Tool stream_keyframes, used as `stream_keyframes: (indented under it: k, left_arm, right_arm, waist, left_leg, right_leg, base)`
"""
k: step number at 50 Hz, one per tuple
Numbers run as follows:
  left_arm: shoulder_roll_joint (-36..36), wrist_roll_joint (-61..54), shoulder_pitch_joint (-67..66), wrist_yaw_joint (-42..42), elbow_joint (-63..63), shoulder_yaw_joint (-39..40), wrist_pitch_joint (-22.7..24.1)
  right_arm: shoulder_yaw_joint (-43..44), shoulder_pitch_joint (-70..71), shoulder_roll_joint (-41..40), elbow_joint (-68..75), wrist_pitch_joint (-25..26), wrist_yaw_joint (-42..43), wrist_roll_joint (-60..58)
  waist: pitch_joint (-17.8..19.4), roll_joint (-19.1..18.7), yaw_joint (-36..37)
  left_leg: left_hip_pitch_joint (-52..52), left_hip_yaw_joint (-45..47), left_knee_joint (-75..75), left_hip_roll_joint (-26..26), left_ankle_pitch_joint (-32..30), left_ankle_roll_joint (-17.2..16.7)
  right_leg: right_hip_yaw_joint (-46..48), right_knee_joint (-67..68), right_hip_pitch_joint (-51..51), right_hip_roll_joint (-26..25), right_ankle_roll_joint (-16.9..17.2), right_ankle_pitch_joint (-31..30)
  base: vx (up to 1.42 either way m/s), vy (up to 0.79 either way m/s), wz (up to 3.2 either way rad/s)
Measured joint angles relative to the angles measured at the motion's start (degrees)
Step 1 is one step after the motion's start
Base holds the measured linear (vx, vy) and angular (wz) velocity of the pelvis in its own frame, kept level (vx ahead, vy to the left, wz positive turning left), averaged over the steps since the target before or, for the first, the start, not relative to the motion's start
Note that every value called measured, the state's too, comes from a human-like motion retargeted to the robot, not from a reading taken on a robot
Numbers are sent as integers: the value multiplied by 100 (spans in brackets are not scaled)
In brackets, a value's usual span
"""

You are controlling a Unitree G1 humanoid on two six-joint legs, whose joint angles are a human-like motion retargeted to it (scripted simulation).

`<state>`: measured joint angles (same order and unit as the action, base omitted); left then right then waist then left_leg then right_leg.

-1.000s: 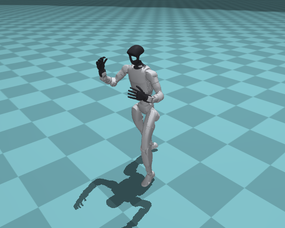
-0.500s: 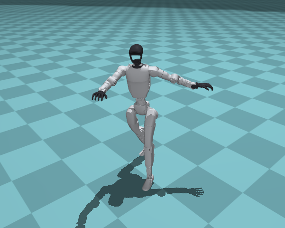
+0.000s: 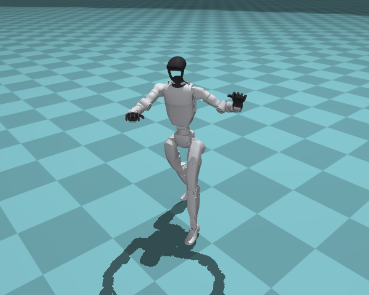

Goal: Kungfu

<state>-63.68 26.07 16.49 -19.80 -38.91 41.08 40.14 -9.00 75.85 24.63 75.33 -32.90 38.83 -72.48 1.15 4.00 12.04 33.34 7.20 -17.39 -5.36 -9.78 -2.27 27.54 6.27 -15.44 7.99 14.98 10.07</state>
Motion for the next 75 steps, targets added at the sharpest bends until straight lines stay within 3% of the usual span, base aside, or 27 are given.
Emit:
stream_keyframes:
  k: [5, 10, 14, 22, 28, 33, 40, 45, 50, 53, 57, 64, 75]
  left_arm:
    - [57, 147, 966, 604, 1029, -1618, 180]
    - [502, 338, 1857, 1157, 1042, -3106, 556]
    - [767, 404, 2149, 1666, 951, -3744, 698]
    - [783, 37, 1414, 1513, 1550, -3661, 815]
    - [885, -34, 778, 1440, 2060, -3554, 599]
    - [1185, 98, 319, 1341, 2283, -3734, 369]
    - [2193, 948, 12, 1131, 1969, -4336, 351]
    - [3287, 2272, 180, 480, 752, -5073, 448]
    - [4851, 3751, 690, -700, -1444, -5382, 345]
    - [5689, 4474, 966, -1471, -2661, -5448, 187]
    - [6230, 4899, 1008, -2019, -3280, -5653, -59]
    - [6401, 5323, 919, -2098, -3462, -5960, 103]
    - [6190, 5451, 949, -1426, -3229, -5899, 335]
  right_arm:
    - [-295, -75, -465, -519, -369, -210, 295]
    - [-648, -252, -1016, -1147, -678, -465, 384]
    - [-896, -421, -1285, -1712, -853, -846, 371]
    - [-1222, -875, -1524, -2568, -1167, -1574, 1288]
    - [-1545, -1209, -1443, -3068, -1159, -2013, 1721]
    - [-1764, -1747, -1403, -3347, -1193, -2203, 1837]
    - [-1885, -3075, -1158, -3509, -1442, -2183, 1769]
    - [-1932, -4248, -881, -3134, -1723, -1522, 1406]
    - [-1624, -5019, -679, -2378, -1965, -938, 256]
    - [-1439, -5396, -592, -2043, -1901, -667, -372]
    - [-1245, -5905, -577, -1964, -1755, -331, -741]
    - [-1131, -6611, -602, -2164, -1630, 298, -800]
    - [-848, -6974, -857, -2358, -1400, -384, -145]
  waist:
    - [-19, -102, -266]
    - [-8, -245, -531]
    - [45, -314, -656]
    - [164, -434, -787]
    - [208, -747, -1312]
    - [182, -1019, -1960]
    - [329, -1142, -2734]
    - [489, -1135, -3155]
    - [880, -1205, -3619]
    - [1052, -1224, -3756]
    - [1239, -1259, -3962]
    - [1209, -1271, -3856]
    - [1150, -1363, -3680]
  left_leg:
    - [-62, 120, -41, -75, 116, 40]
    - [-156, 335, -118, -217, 278, 96]
    - [-285, 632, -164, -393, 427, 120]
    - [-841, 1619, -50, -890, 655, 58]
    - [-1220, 2151, 140, -1285, 629, -42]
    - [-1497, 2455, 342, -1662, 499, -137]
    - [-1809, 2676, 721, -2200, -13, -410]
    - [-1865, 2862, 1084, -2472, -484, -428]
    - [-1732, 2878, 1449, -2545, -840, -222]
    - [-1676, 2887, 1715, -2531, -1018, -123]
    - [-1548, 2964, 1859, -2640, -1127, -121]
    - [-1293, 2769, 1846, -2679, -1196, 198]
    - [-1286, 2672, 1826, -2581, -1219, 148]
  right_leg:
    - [-63, -16, 76, 117, -24, -211]
    - [-154, -57, 200, 274, -95, -412]
    - [-194, -94, 379, 480, -117, -568]
    - [-510, 94, 1178, 983, -138, -953]
    - [-531, 583, 1891, 1066, -149, -1121]
    - [-147, 1039, 2333, 954, -554, -748]
    - [-706, 1856, 2933, 545, -556, 167]
    - [-577, 2564, 3324, 350, -587, 784]
    - [-358, 3200, 3667, 284, -636, 1276]
    - [-310, 3456, 3868, 231, -691, 1523]
    - [-175, 3700, 4035, 144, -782, 1735]
    - [-151, 3964, 4332, 63, -1009, 1893]
    - [-175, 3943, 4242, 128, -985, 1828]
  base:
    - [4, 4, -41]
    - [2, 6, -71]
    - [0, 5, -106]
    - [-6, 4, -158]
    - [-18, -1, -124]
    - [-22, -25, -96]
    - [-29, -44, -64]
    - [-35, -49, -28]
    - [-41, -28, 8]
    - [-33, -22, -3]
    - [-23, -24, 11]
    - [-11, -12, 2]
    - [4, 6, 11]
